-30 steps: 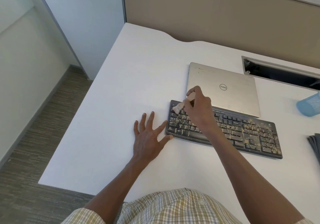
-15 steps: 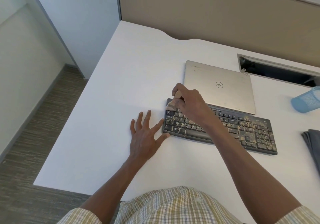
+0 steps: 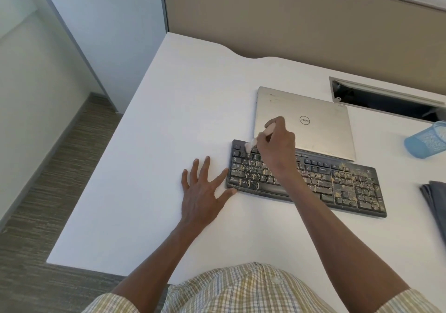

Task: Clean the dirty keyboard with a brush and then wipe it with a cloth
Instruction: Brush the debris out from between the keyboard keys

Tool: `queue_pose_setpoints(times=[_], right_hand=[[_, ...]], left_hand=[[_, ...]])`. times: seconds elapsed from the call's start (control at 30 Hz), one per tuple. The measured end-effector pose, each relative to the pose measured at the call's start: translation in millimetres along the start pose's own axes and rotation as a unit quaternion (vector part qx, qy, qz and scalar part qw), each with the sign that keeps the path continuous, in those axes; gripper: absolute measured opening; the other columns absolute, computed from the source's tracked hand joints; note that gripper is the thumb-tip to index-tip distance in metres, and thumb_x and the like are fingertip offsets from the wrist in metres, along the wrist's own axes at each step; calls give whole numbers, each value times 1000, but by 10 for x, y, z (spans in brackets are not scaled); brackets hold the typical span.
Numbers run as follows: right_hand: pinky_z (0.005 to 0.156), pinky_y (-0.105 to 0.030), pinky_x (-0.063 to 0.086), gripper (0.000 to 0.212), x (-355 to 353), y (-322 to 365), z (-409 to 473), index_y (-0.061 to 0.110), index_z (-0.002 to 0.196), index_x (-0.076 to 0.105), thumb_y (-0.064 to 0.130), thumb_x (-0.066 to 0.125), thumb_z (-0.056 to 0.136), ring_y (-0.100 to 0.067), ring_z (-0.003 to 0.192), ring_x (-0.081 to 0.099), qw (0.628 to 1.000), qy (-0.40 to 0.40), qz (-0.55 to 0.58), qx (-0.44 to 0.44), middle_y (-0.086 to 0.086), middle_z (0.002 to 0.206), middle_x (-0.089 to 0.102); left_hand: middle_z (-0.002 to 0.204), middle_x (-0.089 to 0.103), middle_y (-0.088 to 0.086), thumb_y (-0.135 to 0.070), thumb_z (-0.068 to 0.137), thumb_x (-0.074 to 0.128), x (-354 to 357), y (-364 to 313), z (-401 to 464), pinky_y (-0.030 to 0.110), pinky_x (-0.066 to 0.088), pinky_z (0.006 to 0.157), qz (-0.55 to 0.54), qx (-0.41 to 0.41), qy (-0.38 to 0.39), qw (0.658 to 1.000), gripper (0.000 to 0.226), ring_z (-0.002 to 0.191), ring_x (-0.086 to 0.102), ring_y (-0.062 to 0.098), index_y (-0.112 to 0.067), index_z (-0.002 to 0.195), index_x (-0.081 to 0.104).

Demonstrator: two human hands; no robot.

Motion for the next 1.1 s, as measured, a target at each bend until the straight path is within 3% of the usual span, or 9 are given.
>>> queue_pose_setpoints(times=[0.17,0.27,0.37,0.5,0.63,0.73,0.93,1.1], right_hand=[[43,-24,44,16,46,-23,-80,9,102,46,8,56,90,-13,50,58,1000,23,-17,2,4,66,55],[47,-32,47,16,12,3,-42,8,106,47,7,54,91,-17,54,58,1000,-15,-2,3,-2,71,59],[48,-35,47,16,90,-24,-90,8,105,46,9,54,91,-23,56,59,999,13,-38,-5,-8,75,61],[47,-24,42,16,53,-10,-63,9,103,47,8,55,90,-14,54,58,1000,13,-27,3,-3,72,59],[48,-33,44,16,98,-8,-94,7,106,46,9,53,92,-24,58,59,1000,9,-25,-7,-7,75,60],[46,-31,44,16,106,-4,-134,9,103,46,10,56,90,-23,55,59,999,30,-31,-4,-7,72,60],[51,-41,53,16,165,-20,-117,13,105,47,9,56,92,-24,60,66,999,35,30,21,-8,78,64],[49,-36,51,16,1,-151,-154,12,104,46,10,55,90,-23,59,63,999,-8,2,38,-4,76,61]], left_hand=[[168,22,8,-79,93,34,6,5,3,57,7,123,1,-4,2,1000,63,156,7,34,-46,144,51],[168,21,8,-78,93,35,19,6,2,57,6,122,9,-1,5,1000,62,156,6,34,-46,145,50],[168,20,8,-78,93,36,19,2,2,58,7,123,6,-1,7,1000,62,156,6,34,-46,145,50],[168,20,8,-79,93,34,17,5,5,58,8,123,7,-2,8,1000,63,156,7,34,-47,145,49],[168,22,8,-77,94,36,12,-1,2,59,9,122,8,1,6,1000,62,156,8,35,-45,145,50],[167,23,9,-78,94,34,4,-6,5,60,11,122,6,1,0,1000,63,155,10,35,-45,144,51],[167,23,9,-78,93,33,-3,-3,-2,60,11,122,5,3,-1,1000,64,155,10,35,-45,144,52],[167,23,8,-80,93,32,5,4,4,58,8,122,-2,-2,-1,1000,64,156,8,34,-46,144,52]])
Point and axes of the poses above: each hand's wrist, its own z-axis towards the middle knuckle, its own x-axis out of the palm, y = z × x, the point moved 8 cm from there along z, towards the middle knuckle
